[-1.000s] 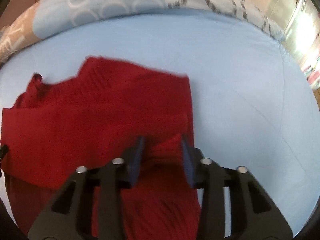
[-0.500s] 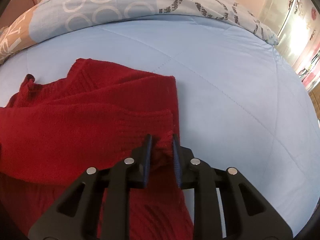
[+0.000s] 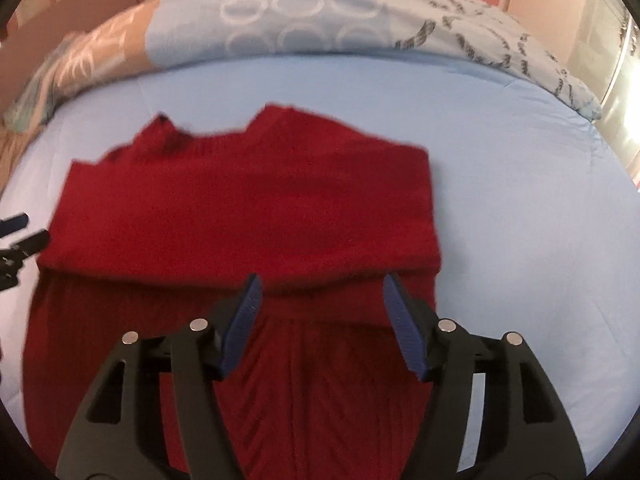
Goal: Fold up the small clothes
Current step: 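Move both tools down to the ribbed hem of the sweater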
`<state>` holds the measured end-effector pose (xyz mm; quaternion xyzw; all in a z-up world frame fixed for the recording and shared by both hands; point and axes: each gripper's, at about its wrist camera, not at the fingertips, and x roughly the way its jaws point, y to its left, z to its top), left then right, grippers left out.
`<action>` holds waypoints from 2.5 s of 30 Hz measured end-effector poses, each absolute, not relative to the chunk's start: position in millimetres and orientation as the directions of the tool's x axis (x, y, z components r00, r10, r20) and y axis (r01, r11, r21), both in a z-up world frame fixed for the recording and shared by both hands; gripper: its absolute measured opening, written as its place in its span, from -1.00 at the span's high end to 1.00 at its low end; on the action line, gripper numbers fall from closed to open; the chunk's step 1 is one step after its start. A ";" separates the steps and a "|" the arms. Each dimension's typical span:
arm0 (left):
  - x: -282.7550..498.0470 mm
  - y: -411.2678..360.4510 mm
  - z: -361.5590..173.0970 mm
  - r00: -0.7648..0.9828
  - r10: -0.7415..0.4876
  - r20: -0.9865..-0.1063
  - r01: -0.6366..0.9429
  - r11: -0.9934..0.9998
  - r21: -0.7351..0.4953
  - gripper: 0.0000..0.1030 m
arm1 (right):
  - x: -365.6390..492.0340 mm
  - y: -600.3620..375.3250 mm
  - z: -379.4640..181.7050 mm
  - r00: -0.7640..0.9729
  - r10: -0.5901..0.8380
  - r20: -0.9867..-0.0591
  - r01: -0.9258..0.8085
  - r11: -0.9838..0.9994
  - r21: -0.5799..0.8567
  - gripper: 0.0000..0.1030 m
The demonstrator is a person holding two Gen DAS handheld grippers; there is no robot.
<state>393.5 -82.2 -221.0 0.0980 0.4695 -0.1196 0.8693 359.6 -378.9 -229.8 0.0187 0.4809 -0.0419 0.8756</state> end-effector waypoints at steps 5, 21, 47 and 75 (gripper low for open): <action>375.7 -83.0 -236.8 0.506 -0.084 -0.858 0.304 0.949 0.087 -0.65 | 357.2 -382.2 -252.6 0.476 -0.060 -0.877 0.093 0.996 -0.018 -0.21; 357.6 -81.4 -243.1 0.481 -0.084 -0.872 0.292 0.954 0.069 -0.65 | 349.2 -381.5 -259.0 0.448 -0.066 -0.892 0.058 0.997 -0.045 -0.24; 310.7 -61.1 -252.0 0.443 -0.083 -0.893 0.228 0.973 0.022 -0.96 | 255.4 -377.7 -239.6 0.549 -0.012 -0.836 -0.016 1.000 -0.025 -0.36; 122.0 -6.9 -253.4 0.287 -0.210 -0.935 0.096 0.977 -0.190 -0.93 | 97.1 -373.9 -231.3 0.439 -0.100 -0.893 0.060 0.995 -0.082 -0.30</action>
